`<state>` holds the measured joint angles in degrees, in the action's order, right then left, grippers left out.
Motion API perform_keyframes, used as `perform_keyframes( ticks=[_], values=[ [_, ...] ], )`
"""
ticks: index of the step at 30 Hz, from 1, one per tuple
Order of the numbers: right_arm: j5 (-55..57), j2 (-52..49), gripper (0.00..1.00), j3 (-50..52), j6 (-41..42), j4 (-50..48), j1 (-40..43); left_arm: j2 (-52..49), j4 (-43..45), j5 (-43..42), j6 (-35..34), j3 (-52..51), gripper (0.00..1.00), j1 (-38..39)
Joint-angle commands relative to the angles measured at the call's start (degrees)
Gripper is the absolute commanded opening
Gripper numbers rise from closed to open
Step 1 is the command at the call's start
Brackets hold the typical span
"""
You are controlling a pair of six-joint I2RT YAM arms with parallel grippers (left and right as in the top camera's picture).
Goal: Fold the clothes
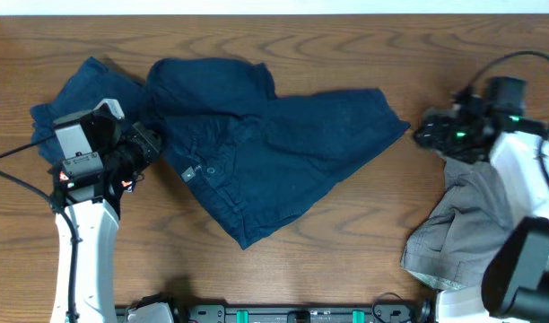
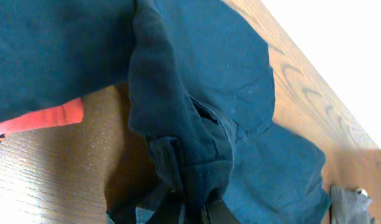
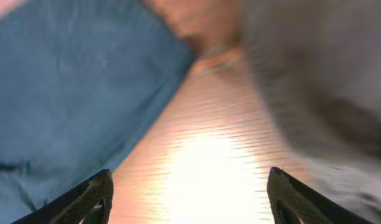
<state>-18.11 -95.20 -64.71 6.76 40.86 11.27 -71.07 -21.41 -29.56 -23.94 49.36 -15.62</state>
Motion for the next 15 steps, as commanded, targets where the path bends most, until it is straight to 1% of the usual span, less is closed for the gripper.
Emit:
perform_keyframes(
  ticks=[1, 5, 11, 13, 15],
  values=[
    [1.07, -5.16, 0.77, 1.25, 1.46, 0.00, -2.86, -0.94, -0.87, 0.72, 1.27, 1.22, 0.06, 0.22],
    [-0.37, -10.40, 0.77, 1.25, 3.06, -3.48, -4.94, -1.29, -1.29, 0.72, 1.68, 1.22, 0.06, 0.22],
    [-2.12, -15.06, 0.77, 1.25, 6.62, -12.35, -8.00, -1.29, -1.29, 0.72, 1.68, 1.22, 0.06, 0.22],
    [-2.12, -15.80, 0.75, 1.25, 6.97, -14.64, -9.09, -1.29, -1.46, 0.72, 1.68, 1.22, 0.06, 0.22],
    [-1.97, -16.20, 0.69, 1.25, 6.99, -16.26, -10.08, -1.31, -1.64, 0.72, 1.88, 1.22, 0.06, 0.22]
  ],
)
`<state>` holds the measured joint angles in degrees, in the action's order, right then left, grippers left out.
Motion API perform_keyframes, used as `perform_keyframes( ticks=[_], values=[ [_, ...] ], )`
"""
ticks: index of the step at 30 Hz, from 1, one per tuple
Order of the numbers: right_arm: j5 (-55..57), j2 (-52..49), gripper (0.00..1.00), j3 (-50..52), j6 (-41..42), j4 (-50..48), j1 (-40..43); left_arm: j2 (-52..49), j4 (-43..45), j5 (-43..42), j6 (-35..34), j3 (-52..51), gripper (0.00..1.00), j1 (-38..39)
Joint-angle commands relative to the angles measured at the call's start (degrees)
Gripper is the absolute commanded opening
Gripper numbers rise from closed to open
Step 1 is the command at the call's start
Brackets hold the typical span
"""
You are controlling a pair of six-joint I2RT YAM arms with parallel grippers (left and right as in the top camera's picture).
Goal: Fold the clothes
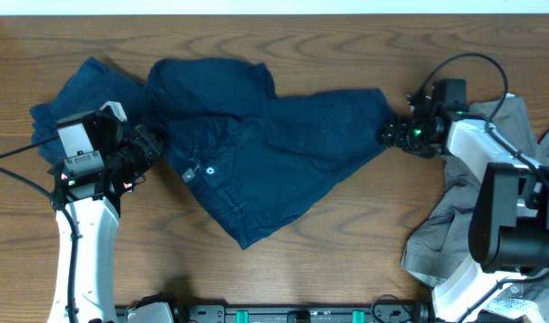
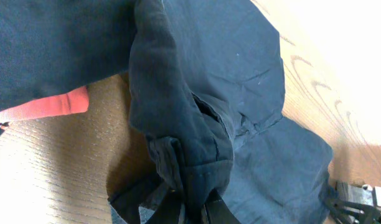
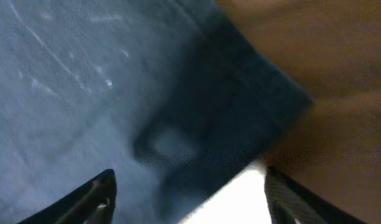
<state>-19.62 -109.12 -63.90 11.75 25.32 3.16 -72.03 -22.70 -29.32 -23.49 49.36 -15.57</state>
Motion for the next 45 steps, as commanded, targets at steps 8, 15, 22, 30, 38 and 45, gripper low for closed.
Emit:
perform_keyframes(
  ticks=[8, 15, 22, 30, 38, 45],
  values=[
    [10.16, -0.59, 0.01, 0.11, 4.15, 2.60, -0.42, -2.45, 1.11, 0.48, 2.08, 1.22, 0.06, 0.20],
    [28.41, 9.94, 0.01, -0.11, 11.96, 19.71, 8.02, -5.95, 10.97, 0.46, 2.01, 1.22, 0.06, 0.79],
    [20.13, 14.34, 0.01, -0.09, 3.69, 30.60, 11.67, -10.38, 28.57, 0.48, 1.97, 1.22, 0.06, 5.29],
    [11.02, 14.29, 0.06, -0.04, -3.26, 35.65, 7.04, -12.20, 35.19, 1.53, 0.26, 3.87, 0.06, 4.15],
    [12.48, 14.40, 0.41, -0.15, -3.26, 35.30, 6.05, -12.15, 20.74, 0.66, 0.35, 7.89, 0.80, 4.02],
    [13.62, 14.40, 0.40, -5.57, -3.28, 34.03, 8.59, -12.20, -6.51, -3.23, 0.57, 7.82, 0.98, 6.64]
  ],
)
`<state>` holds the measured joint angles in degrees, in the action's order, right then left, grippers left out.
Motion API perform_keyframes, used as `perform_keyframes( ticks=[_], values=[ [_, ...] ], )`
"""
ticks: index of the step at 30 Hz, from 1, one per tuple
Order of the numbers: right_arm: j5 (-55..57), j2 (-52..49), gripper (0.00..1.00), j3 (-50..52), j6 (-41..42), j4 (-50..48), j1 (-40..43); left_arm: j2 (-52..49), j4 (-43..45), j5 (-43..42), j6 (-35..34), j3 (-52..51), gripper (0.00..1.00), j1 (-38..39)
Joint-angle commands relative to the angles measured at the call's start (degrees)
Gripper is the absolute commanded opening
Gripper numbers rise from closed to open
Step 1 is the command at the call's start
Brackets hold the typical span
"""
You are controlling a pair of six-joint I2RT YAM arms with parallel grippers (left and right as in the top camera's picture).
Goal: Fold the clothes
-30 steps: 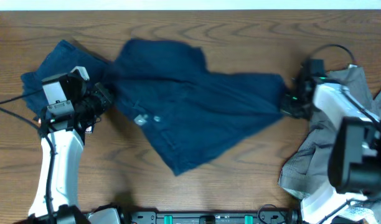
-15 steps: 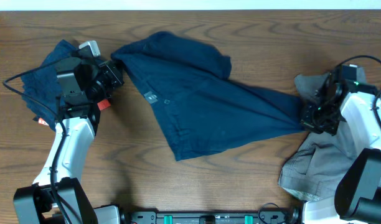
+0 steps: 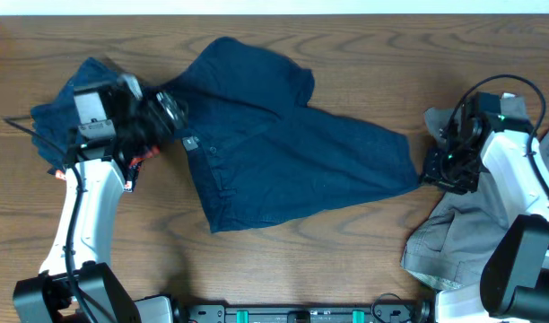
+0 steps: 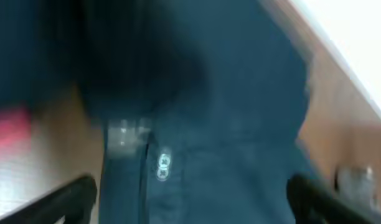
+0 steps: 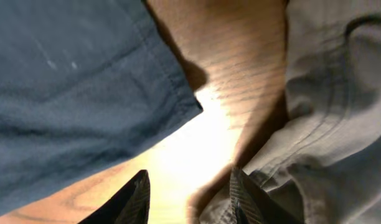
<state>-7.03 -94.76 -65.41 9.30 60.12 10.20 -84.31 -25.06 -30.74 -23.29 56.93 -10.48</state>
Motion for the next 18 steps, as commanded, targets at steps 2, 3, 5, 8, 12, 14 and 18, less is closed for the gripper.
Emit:
perform_keyframes(
  ticks=[2, 3, 5, 8, 12, 14, 18],
  values=[
    [1.07, 0.04, 0.36, -7.30, -0.83, -1.38, 2.58, 0.09, -9.33, -1.81, 0.35, -0.26, 0.98, 3.56],
    [1.07, 0.04, 0.32, -8.35, -0.83, -2.16, 2.93, 0.09, -10.86, -1.81, 0.46, -0.68, 0.98, 4.70],
    [1.03, 0.04, 0.20, -9.73, -0.87, -4.59, 3.50, 0.09, -12.37, -1.81, 1.27, -1.88, 0.98, 7.52],
    [0.76, -0.50, 0.11, -9.79, -3.80, -6.80, 3.67, 0.07, -11.78, -0.26, 2.05, -4.31, 0.98, 12.55],
    [0.79, -3.19, 0.09, -9.42, -7.06, -6.62, 3.61, -0.50, -8.94, 3.37, 2.01, -7.52, 0.97, 18.32],
    [0.85, -5.20, 0.09, -9.18, -8.39, -7.17, 3.74, -1.51, -7.15, 3.13, 1.44, -8.52, 0.88, 20.63],
    [1.14, -9.40, 0.09, -8.83, -9.64, -9.38, 3.78, -3.93, -4.98, 3.15, 1.38, -9.31, 0.69, 24.35]
  ],
)
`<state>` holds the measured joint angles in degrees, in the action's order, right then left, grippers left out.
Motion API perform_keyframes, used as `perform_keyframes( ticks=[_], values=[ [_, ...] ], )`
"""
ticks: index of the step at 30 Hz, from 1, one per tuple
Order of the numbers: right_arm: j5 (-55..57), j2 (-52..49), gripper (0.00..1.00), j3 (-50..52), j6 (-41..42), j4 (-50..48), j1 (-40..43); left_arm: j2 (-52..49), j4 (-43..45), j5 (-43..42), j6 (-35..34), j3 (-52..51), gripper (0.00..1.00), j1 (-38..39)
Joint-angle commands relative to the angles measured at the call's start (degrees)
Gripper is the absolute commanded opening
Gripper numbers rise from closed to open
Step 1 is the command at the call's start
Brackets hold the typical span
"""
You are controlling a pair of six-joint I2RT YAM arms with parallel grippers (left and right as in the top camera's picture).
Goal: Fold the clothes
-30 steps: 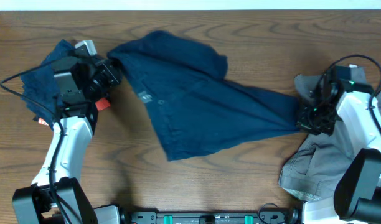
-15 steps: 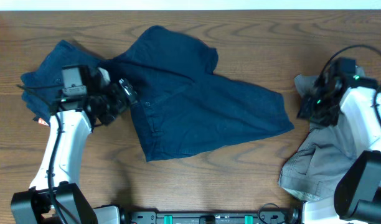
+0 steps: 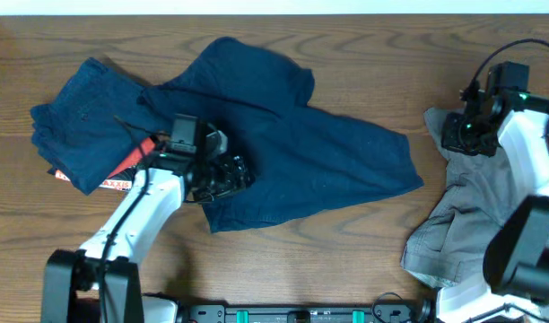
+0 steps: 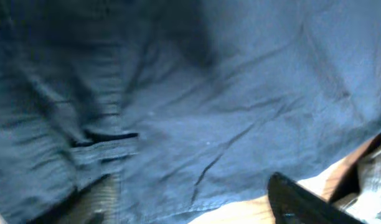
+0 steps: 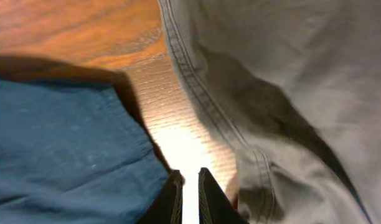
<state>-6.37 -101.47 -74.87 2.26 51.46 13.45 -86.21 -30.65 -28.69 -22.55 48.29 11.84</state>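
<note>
A dark blue garment [image 3: 301, 152] lies spread across the middle of the table, its cloth filling the left wrist view [image 4: 228, 112]. My left gripper [image 3: 228, 174] [image 4: 197, 202] hovers open over its lower left part, fingers wide apart and nothing between them. A grey garment [image 3: 463, 215] [image 5: 290, 81] lies crumpled at the right. My right gripper [image 3: 457, 135] [image 5: 189, 199] is shut on nothing, over bare wood between the blue garment's right corner [image 5: 66, 155] and the grey one.
A folded blue garment [image 3: 82, 126] with a red label [image 3: 124, 167] under its edge lies at the far left. Bare wooden table [image 3: 346, 242] shows in front of the spread garment and along the back edge.
My left gripper has moved from the garment's upper left edge to over its lower left part, still open. My right gripper has moved up and away from the garment's right corner and has shut.
At first my left gripper was shut on the blue garment's waistband at the left and the right was open near the grey pile. The right then reached the garment's right corner. Later the garment lay flatter and shifted, with both grippers open. Now neither holds it.
</note>
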Motion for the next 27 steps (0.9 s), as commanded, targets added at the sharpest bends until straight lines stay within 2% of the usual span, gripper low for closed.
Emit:
perform_keyframes(
  ticks=[1, 7, 13, 19, 22, 24, 27],
  values=[
    [0.48, -3.91, 0.09, 0.63, -2.58, -1.29, 0.55, -2.84, 0.85, 1.09, 0.66, -0.68, 0.65, 2.75],
    [3.56, -11.02, 0.07, 0.63, -2.43, -3.63, 1.22, -8.70, 0.68, 0.85, -0.07, -0.72, 0.58, 4.48],
    [22.84, -14.80, 0.04, 0.63, 10.38, -5.60, 5.46, -12.68, -3.93, 0.87, -0.59, -0.72, 0.58, 4.48],
    [23.78, -14.25, 0.11, -1.05, 14.01, -9.77, 14.47, -12.79, -9.46, 0.92, -0.35, -0.72, 0.59, 4.31],
    [23.26, -14.25, 0.15, -2.60, 17.14, -9.57, 20.06, -12.79, -14.08, 1.81, 0.85, -0.72, 0.59, 3.48],
    [18.86, -14.25, 0.18, -3.50, 16.83, -9.49, 23.02, -12.79, -17.62, 4.46, 0.90, -0.72, 0.59, 2.47],
    [-0.04, -14.25, 0.25, -5.27, 10.38, -10.62, 25.90, -12.79, -23.21, 10.12, 0.90, -0.72, 0.59, -0.02]
  ],
)
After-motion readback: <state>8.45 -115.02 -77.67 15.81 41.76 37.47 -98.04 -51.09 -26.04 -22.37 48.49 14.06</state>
